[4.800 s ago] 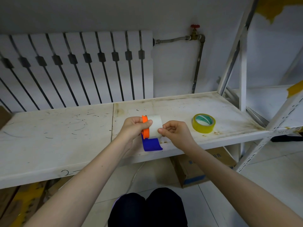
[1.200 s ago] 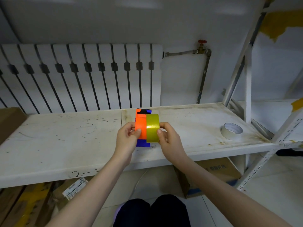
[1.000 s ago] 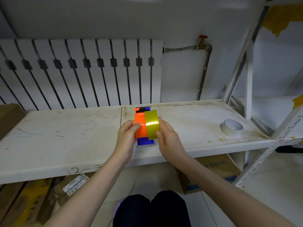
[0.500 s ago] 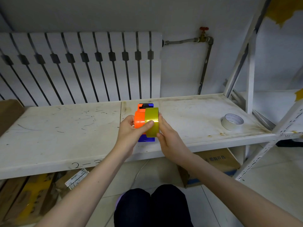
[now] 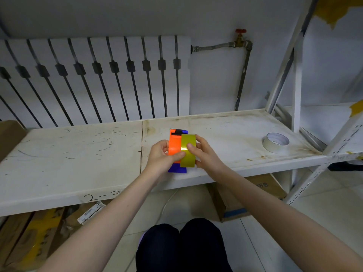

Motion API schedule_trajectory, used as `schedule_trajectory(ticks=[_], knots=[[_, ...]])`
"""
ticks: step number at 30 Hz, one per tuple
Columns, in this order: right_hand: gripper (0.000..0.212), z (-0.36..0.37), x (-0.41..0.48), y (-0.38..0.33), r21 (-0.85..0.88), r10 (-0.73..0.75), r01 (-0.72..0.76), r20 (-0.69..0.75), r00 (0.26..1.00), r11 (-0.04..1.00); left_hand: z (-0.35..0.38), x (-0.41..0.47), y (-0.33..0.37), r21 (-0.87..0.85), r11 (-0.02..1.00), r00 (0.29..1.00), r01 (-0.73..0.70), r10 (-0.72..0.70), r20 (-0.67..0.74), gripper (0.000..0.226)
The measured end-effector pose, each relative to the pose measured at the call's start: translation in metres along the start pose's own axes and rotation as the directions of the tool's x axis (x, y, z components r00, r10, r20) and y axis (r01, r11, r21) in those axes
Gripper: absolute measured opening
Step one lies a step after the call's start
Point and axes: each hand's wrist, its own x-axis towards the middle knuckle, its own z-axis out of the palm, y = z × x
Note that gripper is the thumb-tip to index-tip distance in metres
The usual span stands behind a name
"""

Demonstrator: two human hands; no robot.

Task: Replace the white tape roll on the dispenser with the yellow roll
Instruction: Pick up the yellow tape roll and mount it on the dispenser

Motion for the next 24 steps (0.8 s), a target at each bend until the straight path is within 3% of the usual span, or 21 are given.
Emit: schedule_trajectory(ticks=[2,6,10,16,20,22,24], knots=[[0.07,-0.009,0.007,0.004,0.015,0.064,-0.064,-0.016,0.998,0.998,0.002,0.002,-0.01,-0.034,0.998,0.999,0.046,-0.045,0.029,0.019],[0.058,-0.022,0.016,0.016,-0.014,0.138,-0.138,0.014,0.99,0.99,0.006,0.007,-0.028,-0.185,0.965,0.983,0.184,-0.176,0.055,0.007],[0.048,-0.017,0.017,0.027,0.04,0.17,-0.17,-0.01,0.985,0.985,0.009,0.016,-0.036,-0.223,0.929,0.955,0.296,-0.292,0.052,0.019],[0.053,0.008,0.016,0.037,-0.063,0.119,-0.118,0.014,0.993,0.991,0.02,0.016,-0.037,-0.184,0.943,0.961,0.276,-0.269,0.063,0.031],[0.055,0.01,0.019,0.044,-0.317,0.005,-0.01,-0.016,1.0,0.948,0.014,0.014,-0.042,-0.159,0.958,0.97,0.239,-0.227,0.087,0.028],[0.059,0.001,0.023,0.052,-0.399,0.023,-0.005,0.042,0.999,0.917,0.009,0.011,-0.045,-0.13,0.972,0.976,0.197,-0.182,0.12,0.027],[0.051,-0.006,0.018,0.041,-0.347,0.084,-0.06,0.056,0.995,0.936,0.003,0.008,-0.047,-0.12,0.98,0.979,0.16,-0.141,0.148,0.026]])
